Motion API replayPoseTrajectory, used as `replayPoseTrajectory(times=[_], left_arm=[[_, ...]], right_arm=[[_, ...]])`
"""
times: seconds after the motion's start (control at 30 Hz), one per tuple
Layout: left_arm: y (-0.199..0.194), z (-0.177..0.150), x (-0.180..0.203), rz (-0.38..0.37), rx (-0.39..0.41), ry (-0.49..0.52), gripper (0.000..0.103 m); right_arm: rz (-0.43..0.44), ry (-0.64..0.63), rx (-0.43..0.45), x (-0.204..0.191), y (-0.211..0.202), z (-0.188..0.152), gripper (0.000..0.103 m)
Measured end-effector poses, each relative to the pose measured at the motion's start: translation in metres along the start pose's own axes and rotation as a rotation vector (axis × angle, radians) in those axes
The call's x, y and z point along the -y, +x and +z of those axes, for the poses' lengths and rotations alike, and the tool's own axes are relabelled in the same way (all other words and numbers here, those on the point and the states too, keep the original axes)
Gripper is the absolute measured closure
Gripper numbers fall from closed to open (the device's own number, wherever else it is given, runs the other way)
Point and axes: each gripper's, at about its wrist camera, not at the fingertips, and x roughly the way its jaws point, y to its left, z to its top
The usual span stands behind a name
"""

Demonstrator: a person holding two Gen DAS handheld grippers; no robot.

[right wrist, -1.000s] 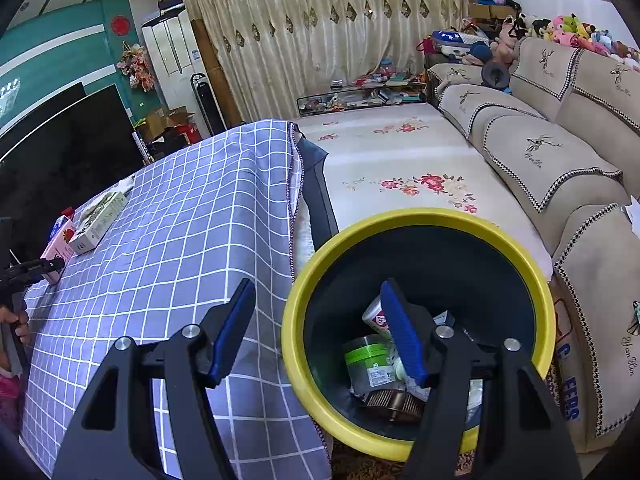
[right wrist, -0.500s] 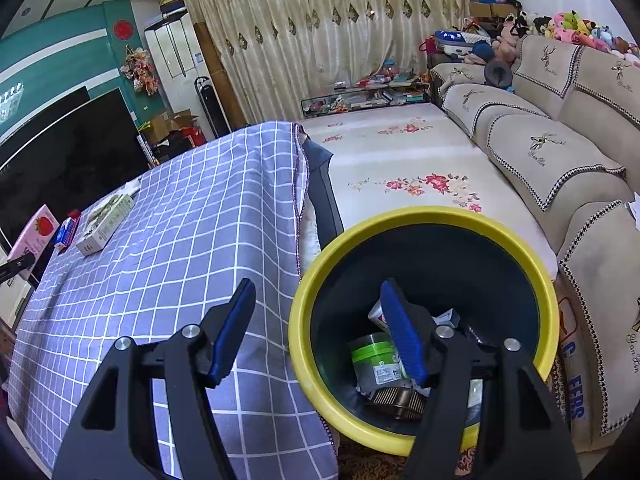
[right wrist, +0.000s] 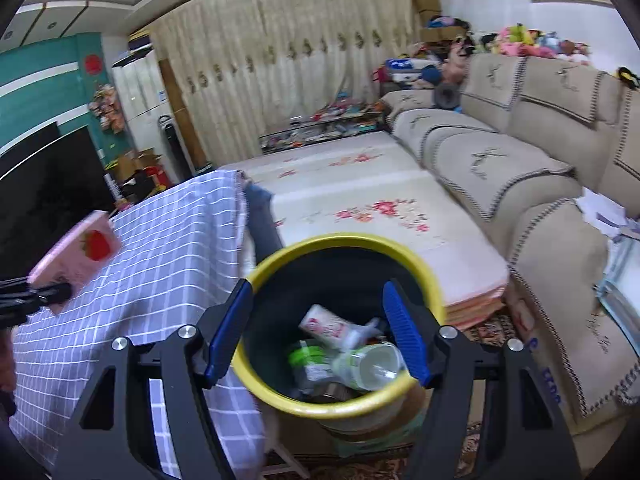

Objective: Collect trash
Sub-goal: 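Carry the pink carton into the bin and open the left gripper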

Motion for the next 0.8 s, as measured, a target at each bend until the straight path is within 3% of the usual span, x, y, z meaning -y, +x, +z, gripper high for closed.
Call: replayPoseTrajectory(times=[0.1, 0.27, 0.53, 0.6, 0.67, 0.8], left_arm=[[0.039, 0.019, 0.044, -0.066, -0.044, 0.074, 0.064], [0.097, 0.042, 0.09, -0.156, -0.138, 0.116, 0.064], [0.165, 0.055, 0.123, -0.147, -0.202, 0.139, 0.064], [0.173, 0.057, 0.123, -0.139, -0.205, 0.126, 0.058], [0.176, 0.06, 0.12, -0.123, -0.191, 0.111, 0.035], [0.158, 0.061, 0.105, -0.143, -0.151, 0.062, 0.034]], right_arm=[[-0.035, 0.037, 0.016, 0.021, -0.016, -0.005, 0.038], [-0.085, 0.083, 0.016, 0.047, -0.031, -0.014, 0.037], [-0.116, 0.126, 0.015, 0.069, -0.039, -0.02, 0.037], [-0.11, 0.129, 0.013, 0.069, -0.037, -0.019, 0.037], [-0.106, 0.127, 0.013, 0.068, -0.035, -0.018, 0.037], [-0.094, 0.121, 0.014, 0.064, -0.034, -0.017, 0.036]])
